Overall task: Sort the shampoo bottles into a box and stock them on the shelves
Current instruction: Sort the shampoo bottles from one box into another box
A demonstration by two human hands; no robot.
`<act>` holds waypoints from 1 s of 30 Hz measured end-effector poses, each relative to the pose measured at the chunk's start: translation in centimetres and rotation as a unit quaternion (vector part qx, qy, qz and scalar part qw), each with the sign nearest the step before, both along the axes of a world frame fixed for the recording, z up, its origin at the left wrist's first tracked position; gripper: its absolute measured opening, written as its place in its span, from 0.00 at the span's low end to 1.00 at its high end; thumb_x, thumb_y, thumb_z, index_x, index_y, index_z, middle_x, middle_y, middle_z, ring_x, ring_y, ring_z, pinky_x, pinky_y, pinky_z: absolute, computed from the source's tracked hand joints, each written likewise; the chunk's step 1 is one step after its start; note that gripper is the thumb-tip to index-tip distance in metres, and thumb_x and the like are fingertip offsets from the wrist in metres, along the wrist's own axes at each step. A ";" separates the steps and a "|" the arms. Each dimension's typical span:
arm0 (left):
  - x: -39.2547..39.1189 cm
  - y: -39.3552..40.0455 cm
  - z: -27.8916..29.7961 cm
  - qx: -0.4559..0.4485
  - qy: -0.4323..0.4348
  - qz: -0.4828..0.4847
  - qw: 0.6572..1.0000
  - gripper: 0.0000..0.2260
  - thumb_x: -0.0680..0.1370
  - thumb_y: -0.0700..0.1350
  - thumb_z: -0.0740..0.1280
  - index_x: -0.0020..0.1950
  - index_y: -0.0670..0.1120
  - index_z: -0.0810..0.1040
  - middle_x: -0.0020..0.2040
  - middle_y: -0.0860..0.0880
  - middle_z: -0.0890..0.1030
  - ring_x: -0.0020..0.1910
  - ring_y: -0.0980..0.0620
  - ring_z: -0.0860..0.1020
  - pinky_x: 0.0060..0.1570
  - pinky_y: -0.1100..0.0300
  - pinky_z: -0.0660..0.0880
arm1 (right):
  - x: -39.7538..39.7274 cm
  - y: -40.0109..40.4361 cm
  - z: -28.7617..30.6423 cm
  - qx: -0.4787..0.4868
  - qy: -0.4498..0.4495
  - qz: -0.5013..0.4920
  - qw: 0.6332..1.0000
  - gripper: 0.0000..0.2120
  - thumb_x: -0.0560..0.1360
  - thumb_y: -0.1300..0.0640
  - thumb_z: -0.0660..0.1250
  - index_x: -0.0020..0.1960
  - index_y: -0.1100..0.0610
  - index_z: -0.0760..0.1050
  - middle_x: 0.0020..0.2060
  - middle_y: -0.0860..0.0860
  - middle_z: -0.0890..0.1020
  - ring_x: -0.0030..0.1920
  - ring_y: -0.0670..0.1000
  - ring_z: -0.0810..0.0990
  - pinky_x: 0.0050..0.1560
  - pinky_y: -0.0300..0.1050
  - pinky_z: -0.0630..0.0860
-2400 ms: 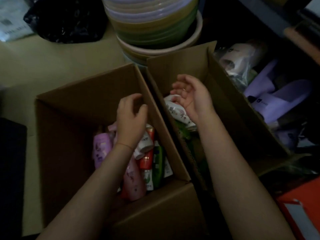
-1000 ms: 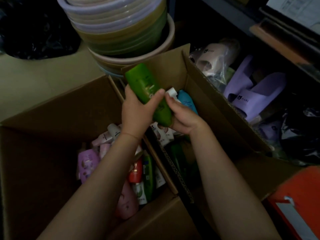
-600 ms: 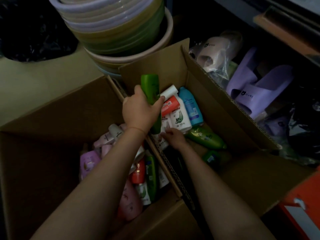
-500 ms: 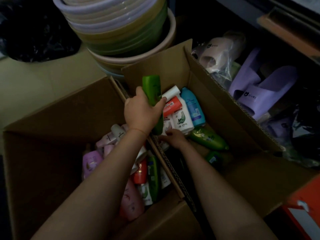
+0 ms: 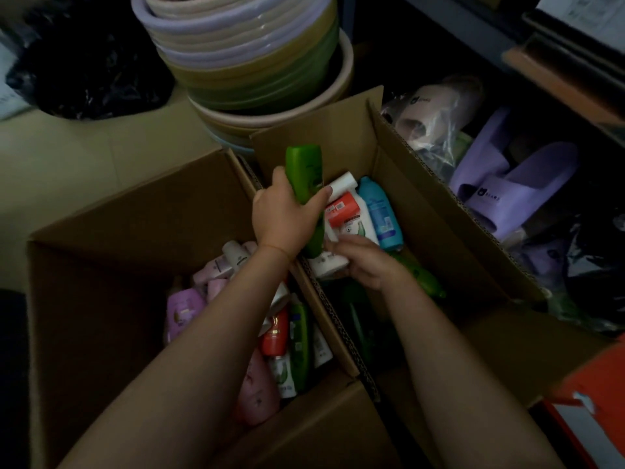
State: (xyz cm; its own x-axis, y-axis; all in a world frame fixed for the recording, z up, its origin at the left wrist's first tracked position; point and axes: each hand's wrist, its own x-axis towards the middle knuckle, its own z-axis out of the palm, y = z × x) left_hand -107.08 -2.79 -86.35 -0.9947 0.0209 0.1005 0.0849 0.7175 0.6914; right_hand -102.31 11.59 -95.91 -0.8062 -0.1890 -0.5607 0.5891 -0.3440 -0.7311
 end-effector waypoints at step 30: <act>4.1 -2.2 -1.1 0.058 -0.030 -0.034 0.997 0.27 0.77 0.45 0.71 0.75 0.53 0.68 0.81 0.49 0.47 0.80 0.47 0.48 0.76 0.52 0.54 | -0.8 -2.7 -5.2 0.235 -0.128 -0.251 0.930 0.16 0.74 0.68 0.62 0.61 0.65 0.76 0.52 0.59 0.81 0.52 0.58 0.81 0.47 0.49 0.81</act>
State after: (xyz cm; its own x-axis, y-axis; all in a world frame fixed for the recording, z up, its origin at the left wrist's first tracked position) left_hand -103.01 -5.03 -87.43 -0.9957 0.0806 0.0462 0.0866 0.6257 0.7753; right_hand -103.12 8.92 -101.07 -0.5548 0.4904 -0.6721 0.6166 -0.3001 -0.7279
